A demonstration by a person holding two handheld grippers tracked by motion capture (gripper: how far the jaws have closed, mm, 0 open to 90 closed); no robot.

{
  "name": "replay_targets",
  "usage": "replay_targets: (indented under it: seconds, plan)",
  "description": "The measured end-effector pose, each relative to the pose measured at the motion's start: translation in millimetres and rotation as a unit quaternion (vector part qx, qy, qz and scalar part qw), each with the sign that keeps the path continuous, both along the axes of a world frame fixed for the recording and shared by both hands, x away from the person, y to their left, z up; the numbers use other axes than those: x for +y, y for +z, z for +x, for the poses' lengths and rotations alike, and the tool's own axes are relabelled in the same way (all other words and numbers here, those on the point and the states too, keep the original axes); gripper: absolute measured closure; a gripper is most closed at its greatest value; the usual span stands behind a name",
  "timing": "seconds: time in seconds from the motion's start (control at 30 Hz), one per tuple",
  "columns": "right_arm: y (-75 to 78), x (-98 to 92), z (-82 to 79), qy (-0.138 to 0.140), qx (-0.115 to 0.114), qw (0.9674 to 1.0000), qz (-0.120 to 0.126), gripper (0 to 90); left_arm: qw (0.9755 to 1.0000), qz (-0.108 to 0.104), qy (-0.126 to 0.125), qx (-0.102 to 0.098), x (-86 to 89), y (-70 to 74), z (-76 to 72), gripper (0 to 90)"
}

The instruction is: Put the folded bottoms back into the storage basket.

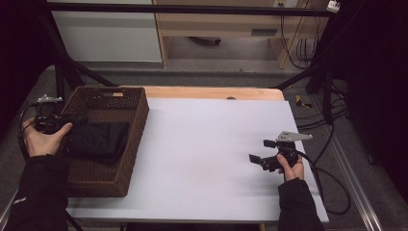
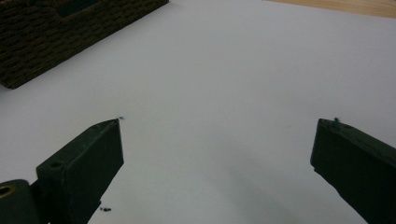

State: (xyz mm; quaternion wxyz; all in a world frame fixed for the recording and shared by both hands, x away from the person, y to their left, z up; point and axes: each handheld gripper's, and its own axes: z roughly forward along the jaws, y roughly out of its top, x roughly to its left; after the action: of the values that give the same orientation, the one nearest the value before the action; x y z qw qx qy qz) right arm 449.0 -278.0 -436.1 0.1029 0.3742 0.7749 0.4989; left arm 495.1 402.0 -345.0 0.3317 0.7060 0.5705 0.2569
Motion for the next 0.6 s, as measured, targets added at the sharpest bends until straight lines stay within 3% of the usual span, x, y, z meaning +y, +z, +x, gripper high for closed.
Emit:
replay_targets:
  seconds: [0.3, 0.6]
  plan:
    - [-0.6, 1.3, -0.1, 0.001, 0.002, 1.0, 0.001, 2.6, 0.9995, -0.024, -0.009, -0.017, -13.9, 1.5, -15.6, 8.4]
    - [-0.3, 1.0, -0.3, 0.001, 0.001, 1.0, 0.001, 2.6, 0.9973, -0.049, -0.027, -0.047, -28.2, 5.4, -33.2, 6.4]
